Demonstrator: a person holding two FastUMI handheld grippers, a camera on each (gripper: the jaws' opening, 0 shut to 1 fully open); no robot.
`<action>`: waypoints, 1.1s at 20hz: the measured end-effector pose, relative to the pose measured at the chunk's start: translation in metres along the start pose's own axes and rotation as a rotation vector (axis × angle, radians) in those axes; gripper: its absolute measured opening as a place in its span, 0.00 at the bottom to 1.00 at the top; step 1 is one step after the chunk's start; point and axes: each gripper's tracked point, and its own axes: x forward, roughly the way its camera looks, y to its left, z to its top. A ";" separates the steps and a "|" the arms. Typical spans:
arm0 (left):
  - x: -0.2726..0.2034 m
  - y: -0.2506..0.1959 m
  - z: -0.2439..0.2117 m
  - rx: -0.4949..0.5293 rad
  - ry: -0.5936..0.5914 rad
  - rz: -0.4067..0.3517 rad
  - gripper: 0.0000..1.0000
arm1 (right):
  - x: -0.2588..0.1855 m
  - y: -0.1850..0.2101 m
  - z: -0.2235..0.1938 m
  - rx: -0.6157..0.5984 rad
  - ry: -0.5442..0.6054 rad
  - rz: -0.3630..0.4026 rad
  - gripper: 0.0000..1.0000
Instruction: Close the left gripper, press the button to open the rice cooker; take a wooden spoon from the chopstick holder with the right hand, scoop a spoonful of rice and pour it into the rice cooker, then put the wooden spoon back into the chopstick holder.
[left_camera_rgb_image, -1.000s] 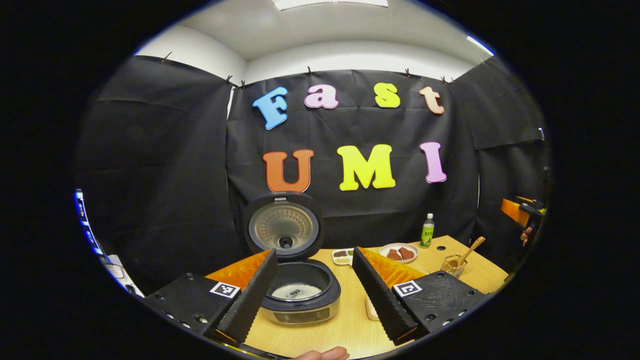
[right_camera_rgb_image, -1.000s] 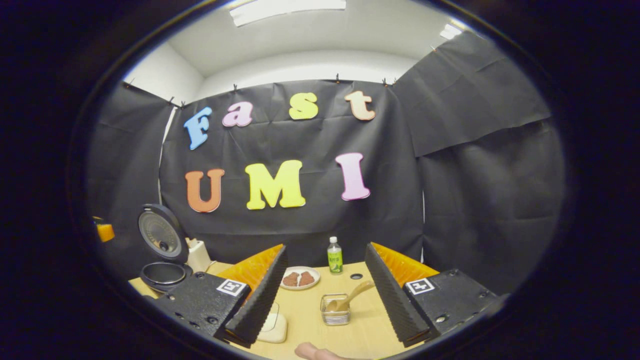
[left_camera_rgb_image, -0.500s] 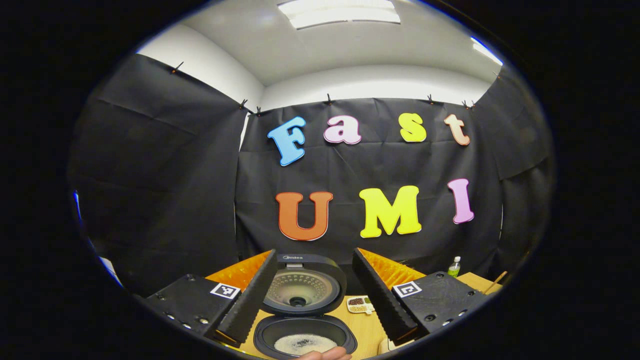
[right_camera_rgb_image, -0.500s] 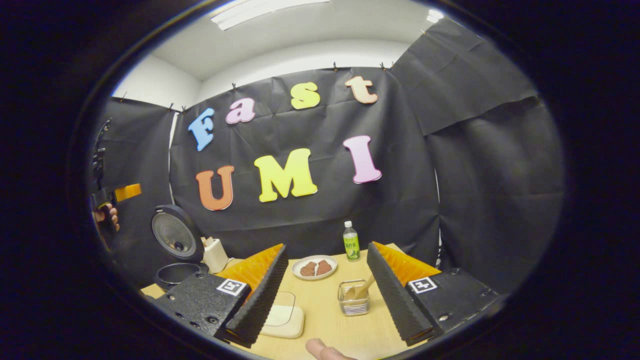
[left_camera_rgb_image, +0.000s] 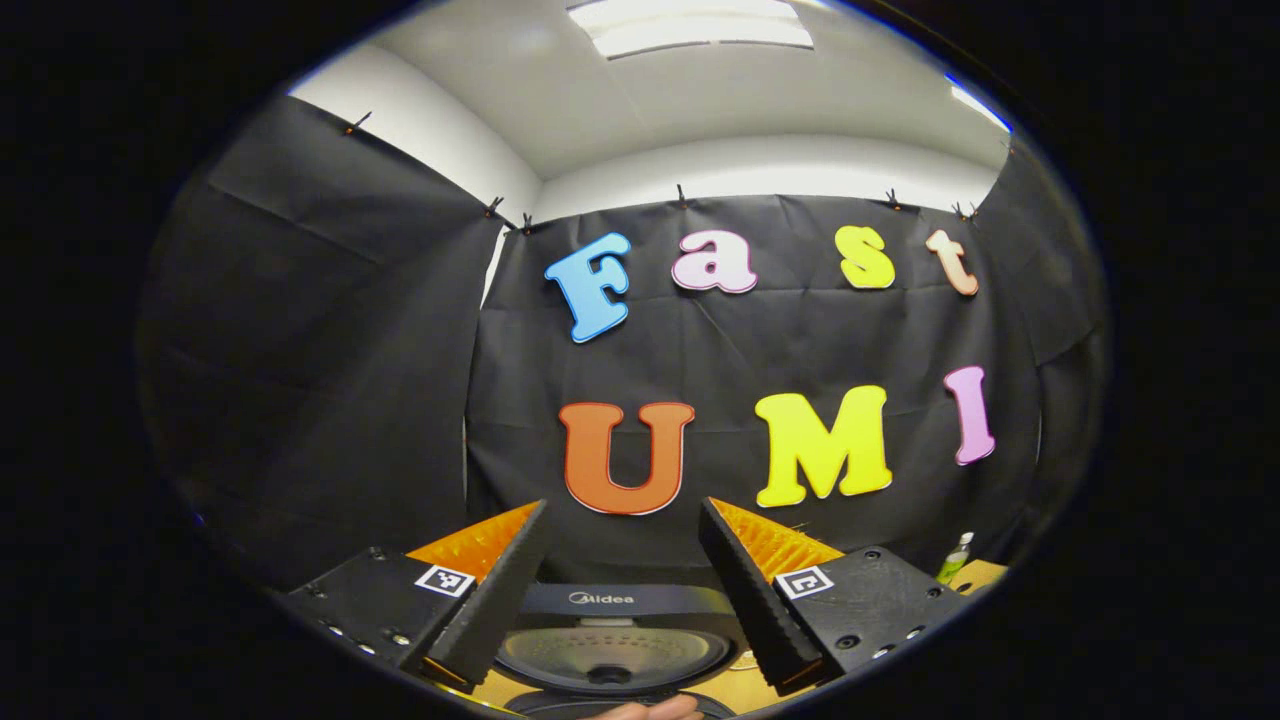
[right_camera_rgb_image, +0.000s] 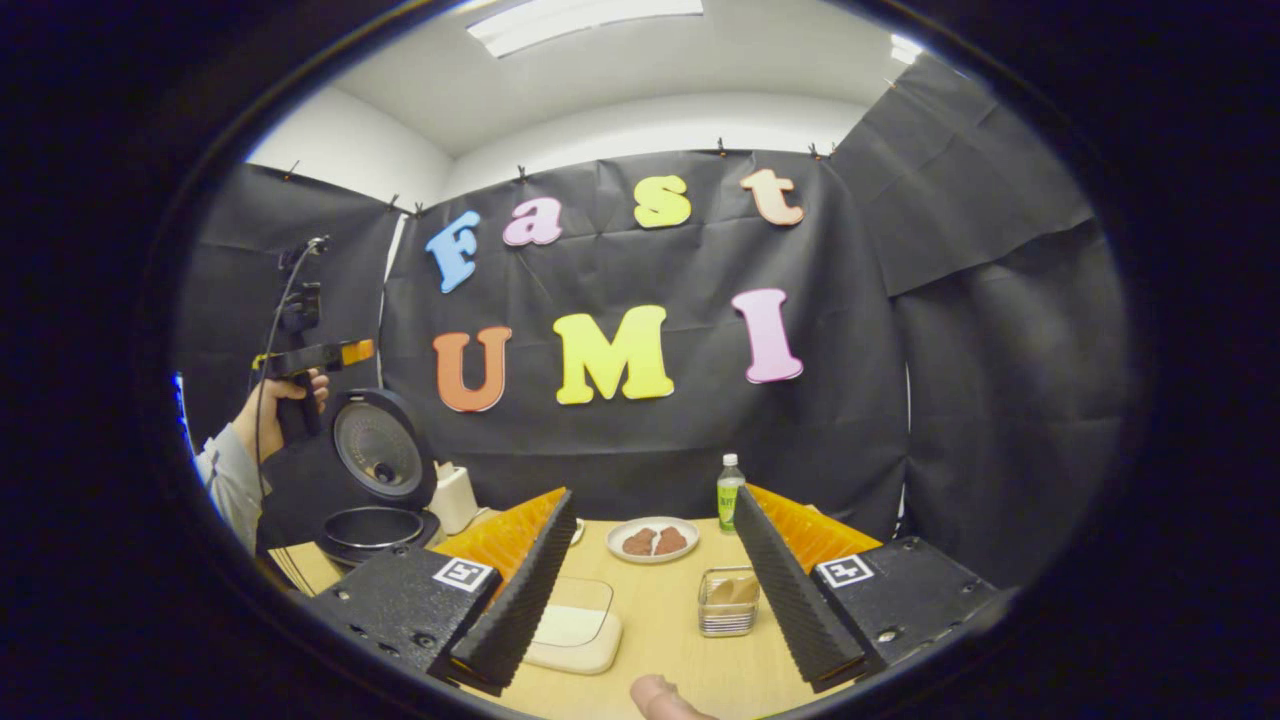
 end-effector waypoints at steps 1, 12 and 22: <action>0.010 -0.001 -0.015 0.013 0.029 -0.003 0.94 | -0.001 -0.001 -0.001 0.006 0.007 -0.003 1.00; 0.016 0.001 -0.065 0.014 0.218 0.023 1.00 | -0.012 -0.007 -0.008 0.045 0.037 -0.018 1.00; -0.054 -0.011 -0.076 -0.001 0.332 -0.005 0.98 | -0.059 0.021 -0.020 0.038 0.049 0.051 1.00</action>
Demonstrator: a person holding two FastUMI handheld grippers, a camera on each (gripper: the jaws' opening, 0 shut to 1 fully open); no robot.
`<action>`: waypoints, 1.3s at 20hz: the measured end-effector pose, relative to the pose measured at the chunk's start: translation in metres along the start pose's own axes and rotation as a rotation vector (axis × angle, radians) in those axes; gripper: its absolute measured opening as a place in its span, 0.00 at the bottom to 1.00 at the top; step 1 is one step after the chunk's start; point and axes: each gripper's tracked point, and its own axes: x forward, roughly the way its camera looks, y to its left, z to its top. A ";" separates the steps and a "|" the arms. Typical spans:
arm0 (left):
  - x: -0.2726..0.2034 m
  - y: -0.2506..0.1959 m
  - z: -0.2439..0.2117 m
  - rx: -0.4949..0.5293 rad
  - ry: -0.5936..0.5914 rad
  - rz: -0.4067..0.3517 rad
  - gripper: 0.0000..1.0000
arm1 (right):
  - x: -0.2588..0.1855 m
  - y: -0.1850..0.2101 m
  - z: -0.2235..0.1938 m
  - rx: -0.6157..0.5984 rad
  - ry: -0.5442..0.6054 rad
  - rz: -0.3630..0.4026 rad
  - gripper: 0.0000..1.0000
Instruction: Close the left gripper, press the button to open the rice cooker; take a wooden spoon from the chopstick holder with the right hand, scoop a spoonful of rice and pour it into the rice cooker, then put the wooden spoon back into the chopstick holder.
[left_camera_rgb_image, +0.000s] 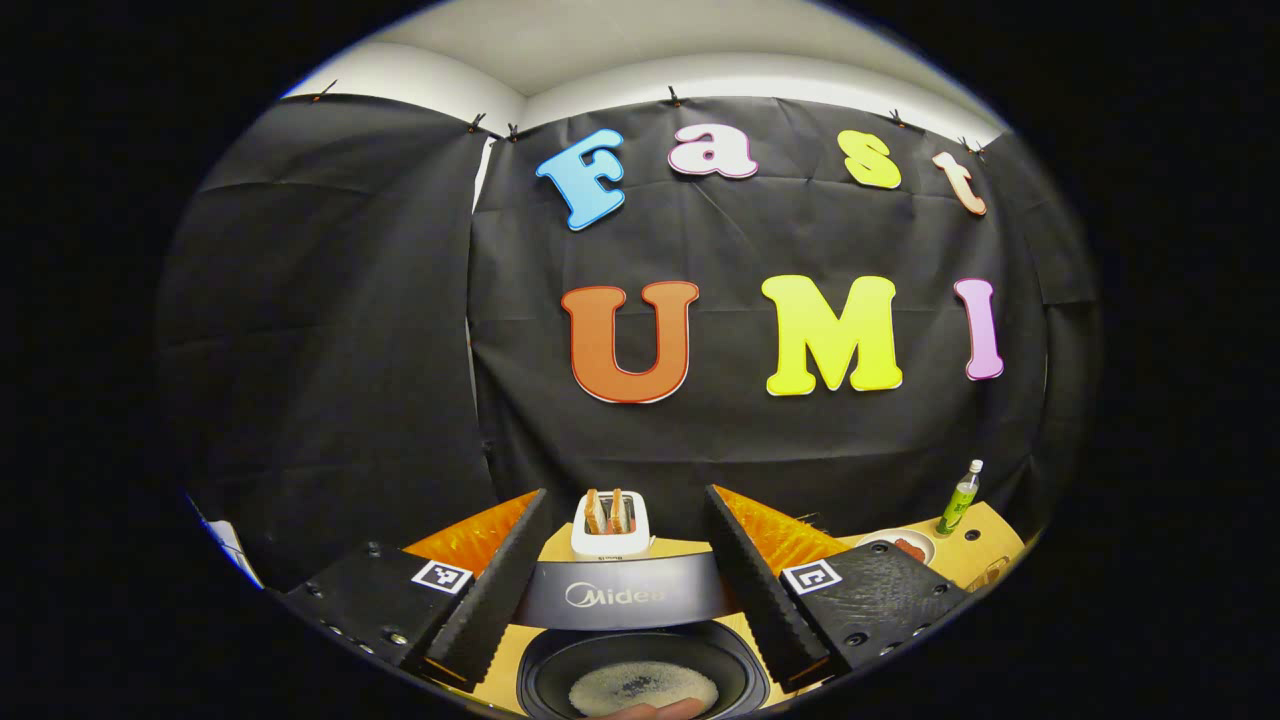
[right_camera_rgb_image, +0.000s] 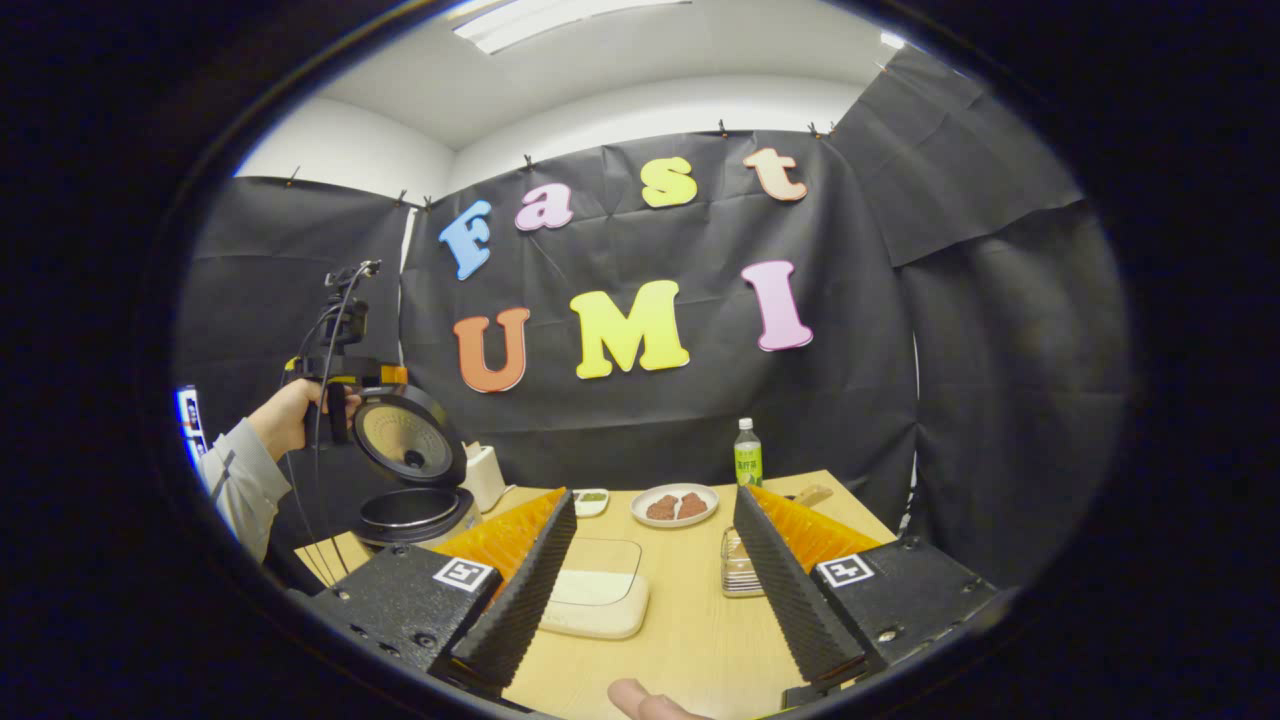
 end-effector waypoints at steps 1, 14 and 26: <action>-0.007 -0.001 -0.004 0.002 0.003 -0.003 0.98 | -0.005 0.001 -0.001 -0.003 -0.004 0.001 1.00; -0.070 -0.025 -0.085 -0.014 0.133 -0.062 0.97 | -0.061 0.029 -0.021 -0.045 0.012 0.020 1.00; -0.107 -0.029 -0.158 -0.016 0.258 -0.084 0.98 | -0.069 0.046 -0.033 -0.056 0.047 0.048 1.00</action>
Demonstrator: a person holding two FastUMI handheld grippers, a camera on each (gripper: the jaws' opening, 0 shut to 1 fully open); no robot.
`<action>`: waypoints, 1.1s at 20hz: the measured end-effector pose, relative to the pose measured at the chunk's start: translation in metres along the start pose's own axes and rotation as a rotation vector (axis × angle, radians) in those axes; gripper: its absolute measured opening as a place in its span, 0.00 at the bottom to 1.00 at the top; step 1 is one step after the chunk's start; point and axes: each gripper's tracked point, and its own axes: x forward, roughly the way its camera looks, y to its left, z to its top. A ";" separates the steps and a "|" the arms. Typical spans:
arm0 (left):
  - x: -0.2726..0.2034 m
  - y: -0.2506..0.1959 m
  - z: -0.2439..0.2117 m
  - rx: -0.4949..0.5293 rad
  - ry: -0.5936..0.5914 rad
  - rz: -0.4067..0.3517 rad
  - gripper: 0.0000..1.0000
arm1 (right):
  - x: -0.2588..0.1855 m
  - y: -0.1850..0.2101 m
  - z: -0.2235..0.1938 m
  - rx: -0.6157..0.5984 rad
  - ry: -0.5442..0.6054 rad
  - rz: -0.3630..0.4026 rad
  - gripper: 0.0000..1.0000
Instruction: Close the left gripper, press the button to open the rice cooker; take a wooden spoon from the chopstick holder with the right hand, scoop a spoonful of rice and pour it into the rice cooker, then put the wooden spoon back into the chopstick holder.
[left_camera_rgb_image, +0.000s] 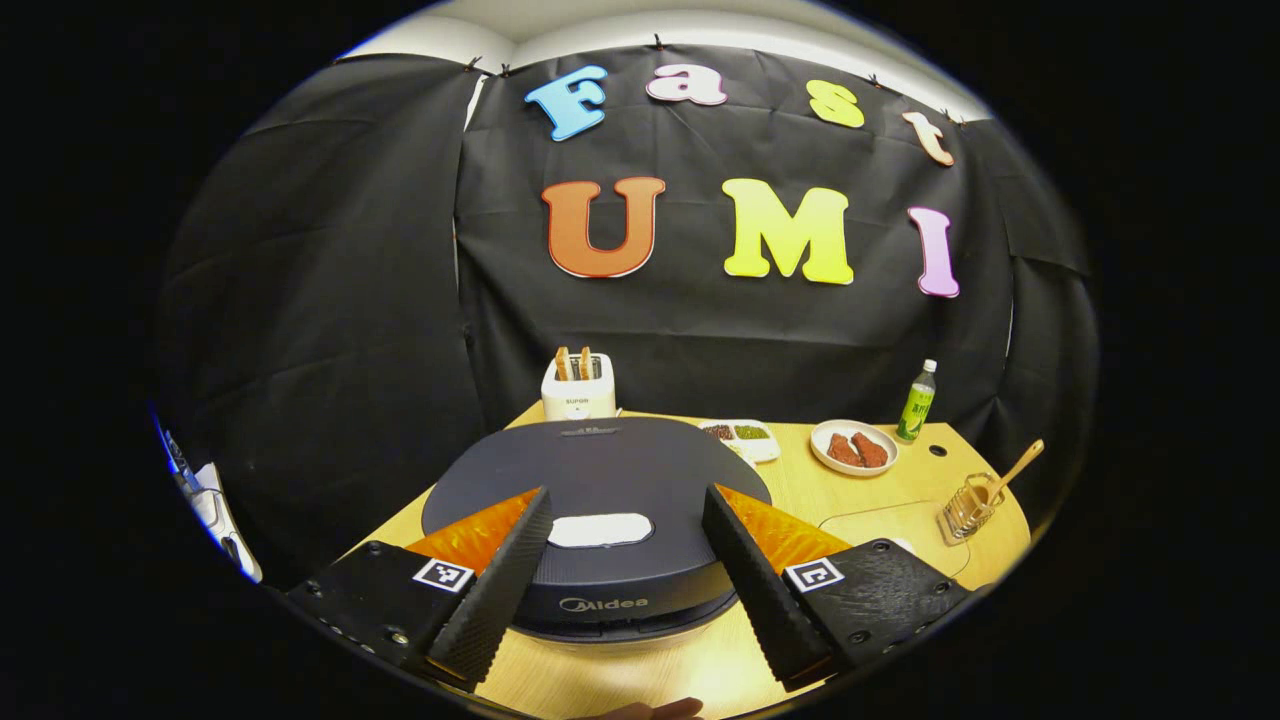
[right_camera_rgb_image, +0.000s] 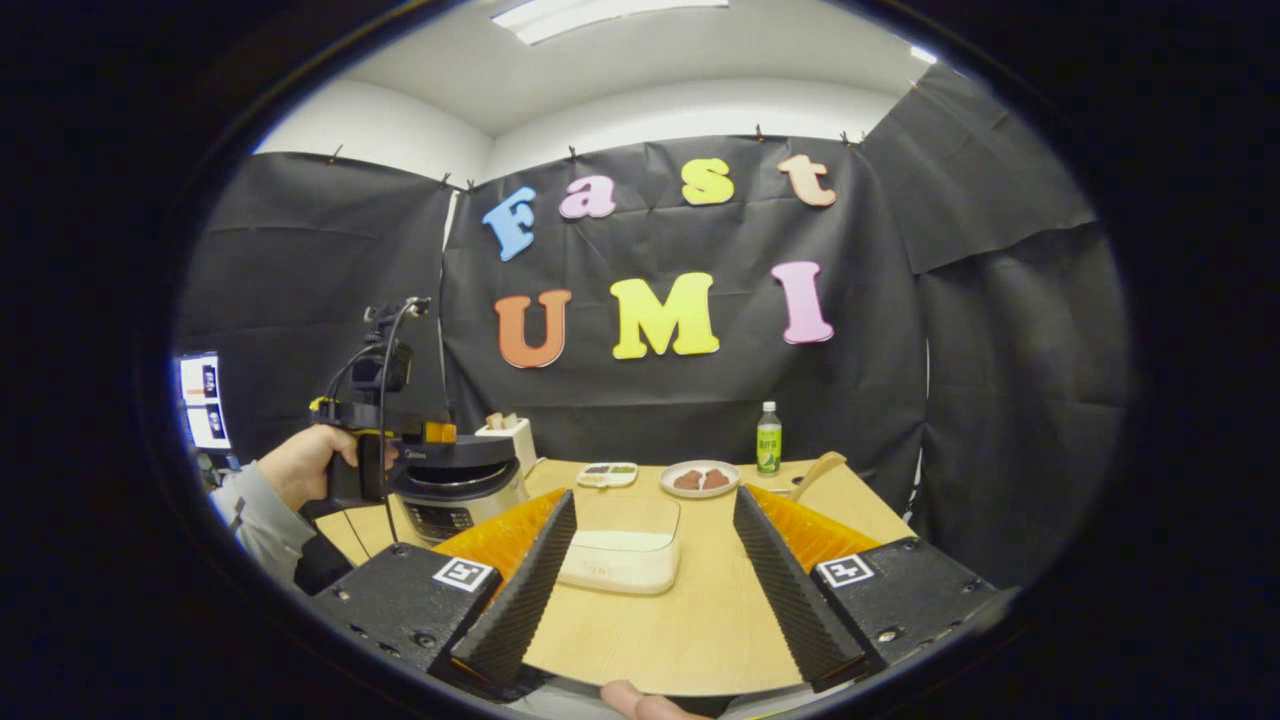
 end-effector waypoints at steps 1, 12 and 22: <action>0.000 0.000 -0.008 0.001 0.022 0.002 0.98 | 0.000 0.000 -0.001 0.005 0.002 0.001 1.00; -0.014 0.000 -0.039 0.008 0.178 -0.022 0.99 | 0.000 0.003 -0.005 0.005 0.016 0.010 0.92; -0.010 0.001 -0.044 -0.010 0.192 0.010 0.99 | 0.002 0.010 -0.013 -0.006 0.037 0.029 0.93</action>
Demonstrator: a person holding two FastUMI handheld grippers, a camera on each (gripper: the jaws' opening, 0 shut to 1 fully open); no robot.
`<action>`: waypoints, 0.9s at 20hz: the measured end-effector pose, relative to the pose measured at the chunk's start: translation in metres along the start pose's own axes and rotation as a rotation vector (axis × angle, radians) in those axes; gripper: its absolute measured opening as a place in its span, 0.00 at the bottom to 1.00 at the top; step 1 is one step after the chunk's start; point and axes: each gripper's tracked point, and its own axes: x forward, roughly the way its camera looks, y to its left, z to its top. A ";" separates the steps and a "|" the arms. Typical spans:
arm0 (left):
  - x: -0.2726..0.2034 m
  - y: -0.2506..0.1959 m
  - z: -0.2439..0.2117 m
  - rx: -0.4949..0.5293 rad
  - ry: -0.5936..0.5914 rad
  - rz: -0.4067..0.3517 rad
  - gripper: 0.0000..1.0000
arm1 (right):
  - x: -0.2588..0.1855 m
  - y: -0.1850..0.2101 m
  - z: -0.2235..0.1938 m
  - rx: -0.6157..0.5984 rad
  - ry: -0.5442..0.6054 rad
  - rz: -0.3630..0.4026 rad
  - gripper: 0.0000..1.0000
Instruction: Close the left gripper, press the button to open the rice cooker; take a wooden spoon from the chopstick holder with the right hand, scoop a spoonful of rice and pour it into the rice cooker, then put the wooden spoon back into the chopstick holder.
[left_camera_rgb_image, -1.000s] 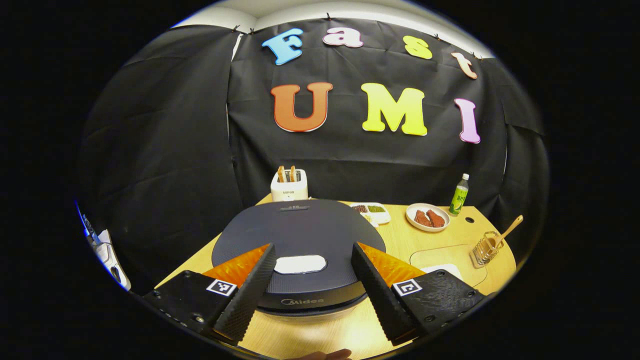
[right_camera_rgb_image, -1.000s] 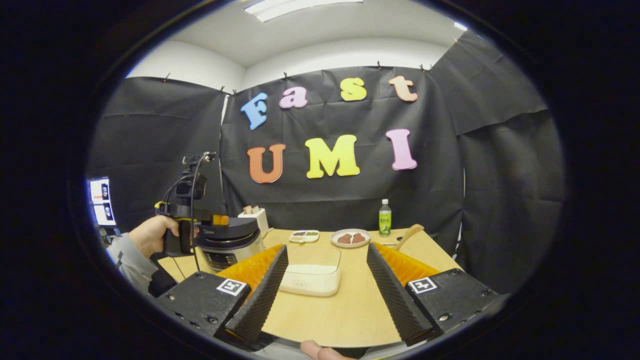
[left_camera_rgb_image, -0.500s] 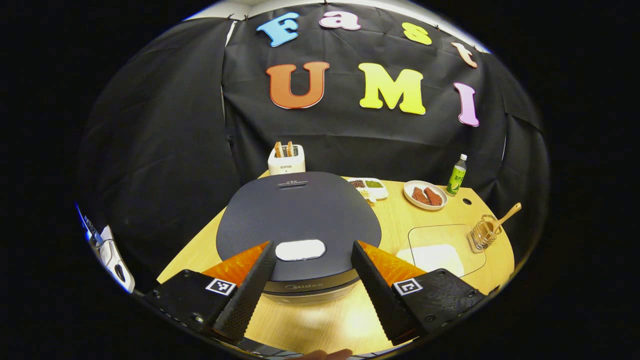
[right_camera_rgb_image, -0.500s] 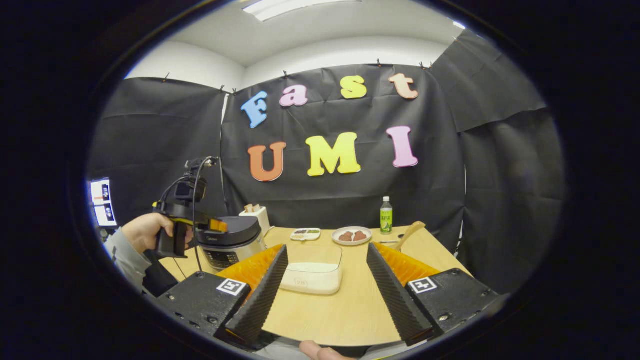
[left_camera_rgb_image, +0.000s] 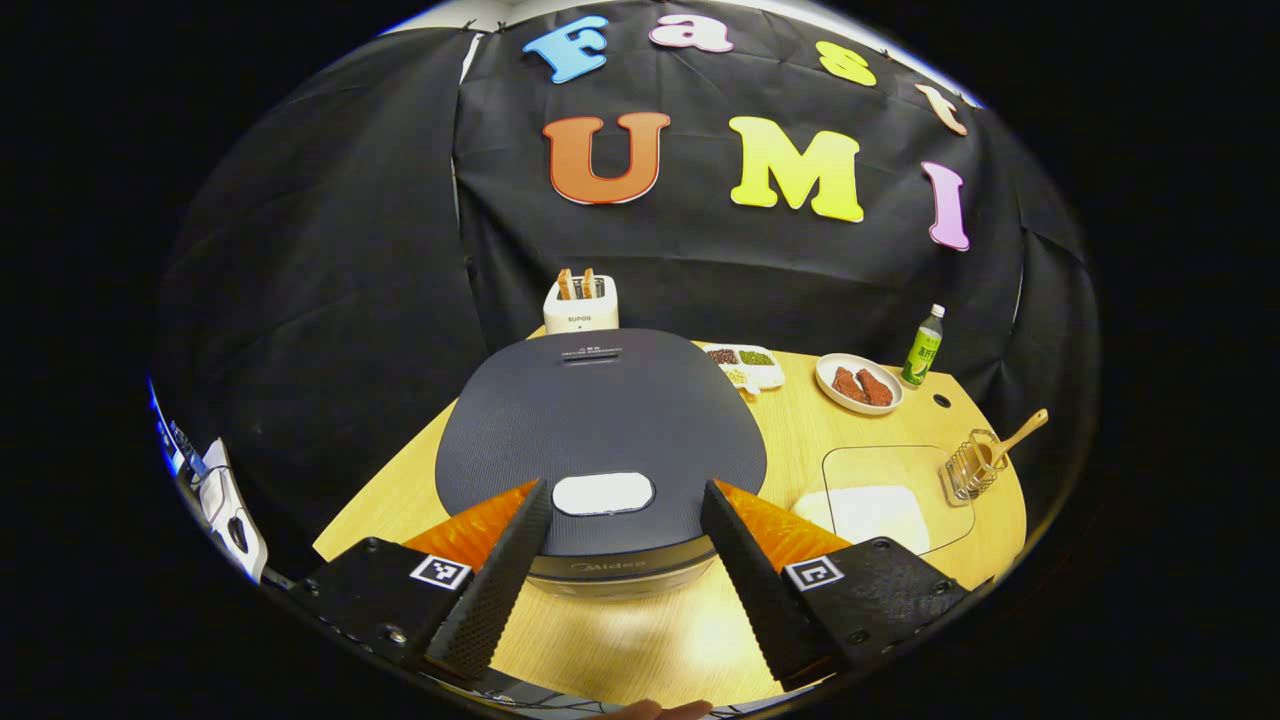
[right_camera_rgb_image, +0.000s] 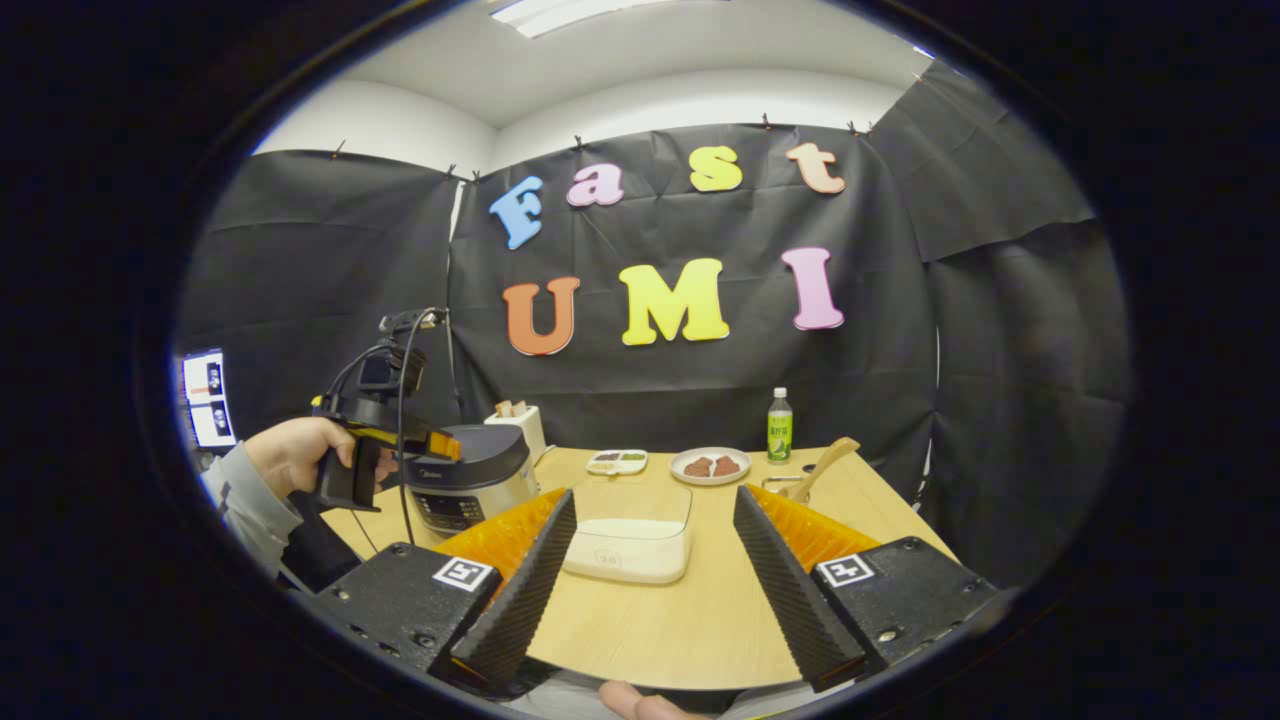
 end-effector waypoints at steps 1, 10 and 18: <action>-0.002 0.000 -0.001 0.002 -0.007 0.004 0.99 | 0.000 0.001 0.001 -0.004 -0.001 0.001 0.93; -0.027 -0.013 0.012 0.012 -0.097 -0.009 0.95 | 0.007 -0.004 0.010 -0.007 -0.019 -0.031 1.00; -0.103 -0.020 0.020 -0.029 -0.326 -0.028 0.95 | 0.020 -0.029 0.019 0.000 -0.019 -0.088 0.92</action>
